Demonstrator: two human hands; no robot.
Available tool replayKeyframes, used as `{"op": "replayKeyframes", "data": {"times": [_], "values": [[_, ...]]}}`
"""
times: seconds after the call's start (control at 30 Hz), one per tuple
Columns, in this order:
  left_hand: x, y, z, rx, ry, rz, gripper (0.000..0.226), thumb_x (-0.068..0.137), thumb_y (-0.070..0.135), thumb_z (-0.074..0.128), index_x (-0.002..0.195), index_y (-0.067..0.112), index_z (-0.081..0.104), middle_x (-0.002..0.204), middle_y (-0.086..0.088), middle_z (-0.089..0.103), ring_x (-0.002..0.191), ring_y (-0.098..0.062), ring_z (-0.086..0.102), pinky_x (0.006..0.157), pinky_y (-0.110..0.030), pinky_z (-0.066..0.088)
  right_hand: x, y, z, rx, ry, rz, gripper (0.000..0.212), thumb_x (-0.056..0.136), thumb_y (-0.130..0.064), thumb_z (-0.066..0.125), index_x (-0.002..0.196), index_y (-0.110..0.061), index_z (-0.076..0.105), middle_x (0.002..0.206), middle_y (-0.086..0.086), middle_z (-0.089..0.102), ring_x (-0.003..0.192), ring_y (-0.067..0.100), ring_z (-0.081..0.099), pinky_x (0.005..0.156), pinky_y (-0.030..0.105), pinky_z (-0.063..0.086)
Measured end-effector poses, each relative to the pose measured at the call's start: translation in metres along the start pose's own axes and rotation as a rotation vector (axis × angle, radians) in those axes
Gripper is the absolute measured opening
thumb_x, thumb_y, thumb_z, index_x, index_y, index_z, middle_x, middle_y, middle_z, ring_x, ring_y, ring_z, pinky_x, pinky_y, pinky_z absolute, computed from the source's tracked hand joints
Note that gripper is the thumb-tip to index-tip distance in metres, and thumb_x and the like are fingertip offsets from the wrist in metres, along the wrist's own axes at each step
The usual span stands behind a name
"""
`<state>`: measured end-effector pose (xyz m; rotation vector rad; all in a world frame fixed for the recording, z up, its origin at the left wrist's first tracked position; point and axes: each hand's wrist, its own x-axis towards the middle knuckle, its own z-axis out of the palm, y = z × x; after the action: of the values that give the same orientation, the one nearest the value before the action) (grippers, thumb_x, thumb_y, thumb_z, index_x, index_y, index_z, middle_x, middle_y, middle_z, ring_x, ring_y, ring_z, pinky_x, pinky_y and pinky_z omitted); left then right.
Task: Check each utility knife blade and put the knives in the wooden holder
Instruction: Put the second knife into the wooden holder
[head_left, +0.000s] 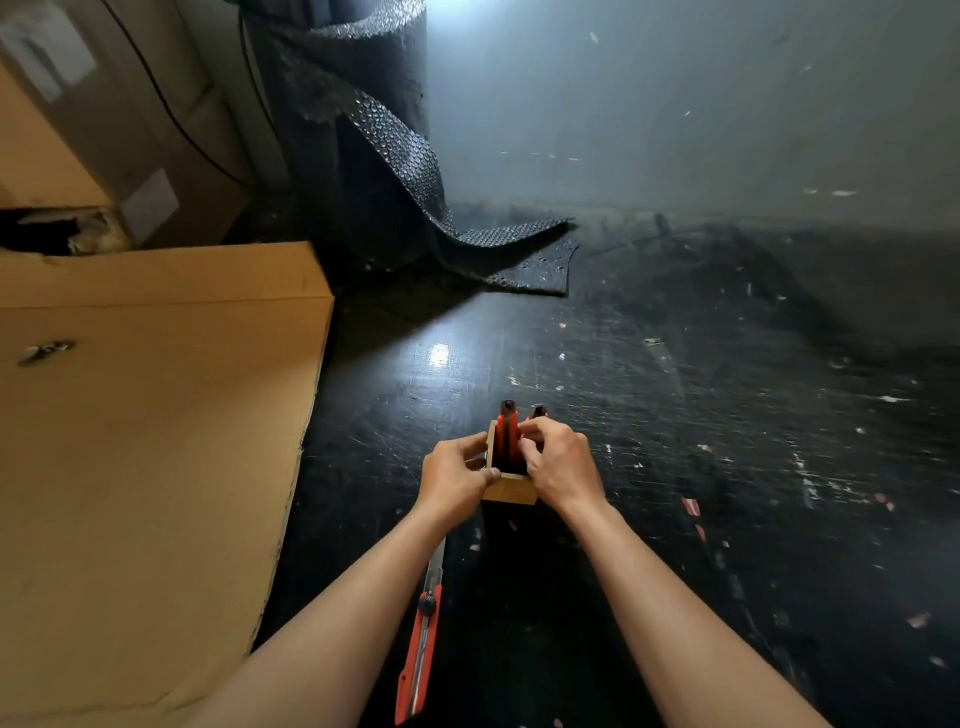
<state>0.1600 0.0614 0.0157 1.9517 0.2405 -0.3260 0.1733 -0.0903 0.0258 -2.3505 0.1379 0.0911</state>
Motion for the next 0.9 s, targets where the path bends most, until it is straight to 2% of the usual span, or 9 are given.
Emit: {"op": "replayKeyframes", "data": {"times": [0.13, 0.23, 0.43, 0.53, 0.77, 0.9], "values": [[-0.014, -0.001, -0.009, 0.053, 0.036, -0.008, 0.061, 0.083, 0.01, 0.082, 0.14, 0.009, 0.059, 0.136, -0.009, 0.067, 0.123, -0.023, 0.065, 0.106, -0.041, 0.052, -0.019, -0.003, -0.011, -0.004, 0.029, -0.044, 0.022, 0.094, -0.019, 0.064, 0.114, -0.015, 0.072, 0.109, 0.003, 0.077, 0.1, 0.019, 0.071, 0.085, 0.031, 0.057], [-0.034, -0.009, -0.019, 0.119, 0.052, 0.02, 0.057, 0.084, 0.012, 0.08, 0.138, 0.01, 0.061, 0.131, -0.007, 0.07, 0.12, -0.021, 0.067, 0.105, -0.039, 0.053, -0.043, -0.005, -0.012, -0.022, 0.009, -0.063, 0.022, 0.094, -0.023, 0.066, 0.114, -0.018, 0.071, 0.108, 0.0, 0.076, 0.099, 0.017, 0.071, 0.085, 0.031, 0.057], [-0.079, -0.042, -0.036, 0.271, 0.057, 0.013, 0.047, 0.087, 0.012, 0.077, 0.132, 0.014, 0.066, 0.125, -0.003, 0.073, 0.114, -0.015, 0.069, 0.1, -0.029, 0.053, -0.101, 0.0, 0.016, -0.043, -0.144, 0.004, 0.026, 0.093, -0.028, 0.067, 0.118, -0.021, 0.068, 0.11, -0.001, 0.073, 0.1, 0.015, 0.068, 0.087, 0.034, 0.058], [-0.101, -0.061, -0.041, 0.315, 0.051, -0.015, 0.044, 0.087, 0.01, 0.077, 0.129, 0.014, 0.067, 0.123, -0.003, 0.074, 0.112, -0.015, 0.069, 0.094, -0.026, 0.053, -0.131, 0.003, 0.04, -0.087, -0.224, 0.072, 0.032, 0.093, -0.029, 0.068, 0.124, -0.023, 0.064, 0.114, -0.002, 0.071, 0.101, 0.013, 0.067, 0.085, 0.031, 0.057], [-0.139, -0.104, -0.038, 0.324, -0.018, -0.158, 0.04, 0.085, 0.007, 0.077, 0.124, 0.012, 0.07, 0.117, -0.003, 0.075, 0.103, -0.011, 0.069, 0.09, -0.024, 0.054, -0.179, 0.016, 0.081, -0.109, -0.5, 0.231, 0.047, 0.092, -0.03, 0.069, 0.136, -0.021, 0.055, 0.124, 0.003, 0.066, 0.109, 0.017, 0.065, 0.093, 0.038, 0.056], [-0.155, -0.123, -0.033, 0.252, -0.049, -0.244, 0.043, 0.084, 0.005, 0.076, 0.126, 0.011, 0.069, 0.118, -0.005, 0.075, 0.106, -0.016, 0.07, 0.089, -0.024, 0.052, -0.197, 0.018, 0.095, -0.066, -0.556, 0.238, 0.047, 0.094, -0.025, 0.066, 0.139, -0.019, 0.054, 0.124, 0.005, 0.067, 0.105, 0.017, 0.067, 0.092, 0.039, 0.057]]}}
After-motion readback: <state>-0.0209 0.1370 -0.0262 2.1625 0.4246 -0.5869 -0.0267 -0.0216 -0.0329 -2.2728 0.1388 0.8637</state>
